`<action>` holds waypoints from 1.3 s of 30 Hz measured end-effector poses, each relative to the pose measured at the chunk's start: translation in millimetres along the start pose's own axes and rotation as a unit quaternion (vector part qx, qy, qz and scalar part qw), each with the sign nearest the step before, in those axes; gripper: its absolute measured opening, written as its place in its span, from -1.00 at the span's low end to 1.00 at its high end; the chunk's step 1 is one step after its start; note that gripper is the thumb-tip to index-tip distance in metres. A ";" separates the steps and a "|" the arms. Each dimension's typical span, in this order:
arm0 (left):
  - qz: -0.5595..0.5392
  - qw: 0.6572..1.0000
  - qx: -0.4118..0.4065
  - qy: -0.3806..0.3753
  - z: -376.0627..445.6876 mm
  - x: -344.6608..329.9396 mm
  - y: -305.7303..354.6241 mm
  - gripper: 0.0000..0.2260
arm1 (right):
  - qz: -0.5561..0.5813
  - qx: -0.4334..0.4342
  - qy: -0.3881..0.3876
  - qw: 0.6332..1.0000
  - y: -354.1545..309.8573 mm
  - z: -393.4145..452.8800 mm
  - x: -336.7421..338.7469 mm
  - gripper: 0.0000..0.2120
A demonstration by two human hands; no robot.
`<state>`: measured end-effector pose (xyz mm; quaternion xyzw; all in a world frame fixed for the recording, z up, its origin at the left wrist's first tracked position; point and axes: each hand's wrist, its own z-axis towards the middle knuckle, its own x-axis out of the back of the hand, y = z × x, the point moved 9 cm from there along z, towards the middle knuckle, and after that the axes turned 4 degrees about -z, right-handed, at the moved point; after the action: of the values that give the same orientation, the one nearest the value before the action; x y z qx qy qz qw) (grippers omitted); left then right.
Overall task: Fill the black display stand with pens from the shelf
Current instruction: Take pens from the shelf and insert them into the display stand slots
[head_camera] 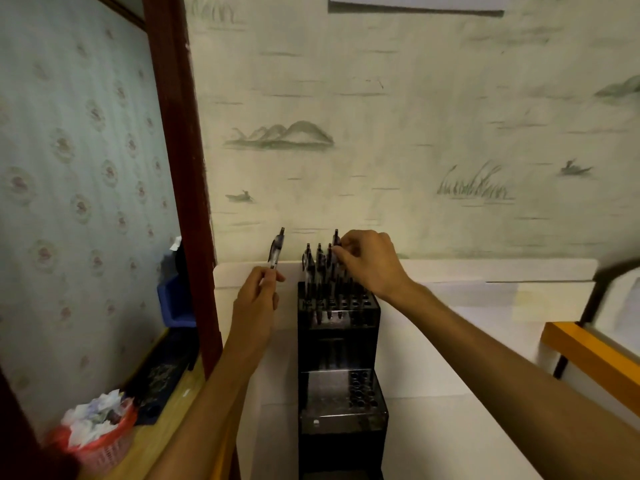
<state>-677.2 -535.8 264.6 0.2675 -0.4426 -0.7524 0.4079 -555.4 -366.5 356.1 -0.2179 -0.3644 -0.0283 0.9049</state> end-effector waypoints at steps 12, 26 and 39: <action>-0.007 1.000 0.014 -0.023 0.2 -16.8 11.7 -0.83 | -0.002 -0.018 -0.047 0.999 9.8 -17.4 -24.6 -0.75; 0.133 0.989 -0.055 -0.031 0.9 -35.1 40.9 -0.92 | 0.396 -0.162 -0.099 0.898 7.8 -30.3 -6.3 -0.81; 0.324 0.932 -0.134 -0.091 -7.8 -59.6 50.3 -0.81 | 0.458 -0.211 0.010 0.863 38.7 -29.5 8.9 -0.86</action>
<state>-621.0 -502.4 307.9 -0.0170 -0.4355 -0.6524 0.6200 -521.6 -342.8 328.7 -0.5455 -0.1996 0.3114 0.7521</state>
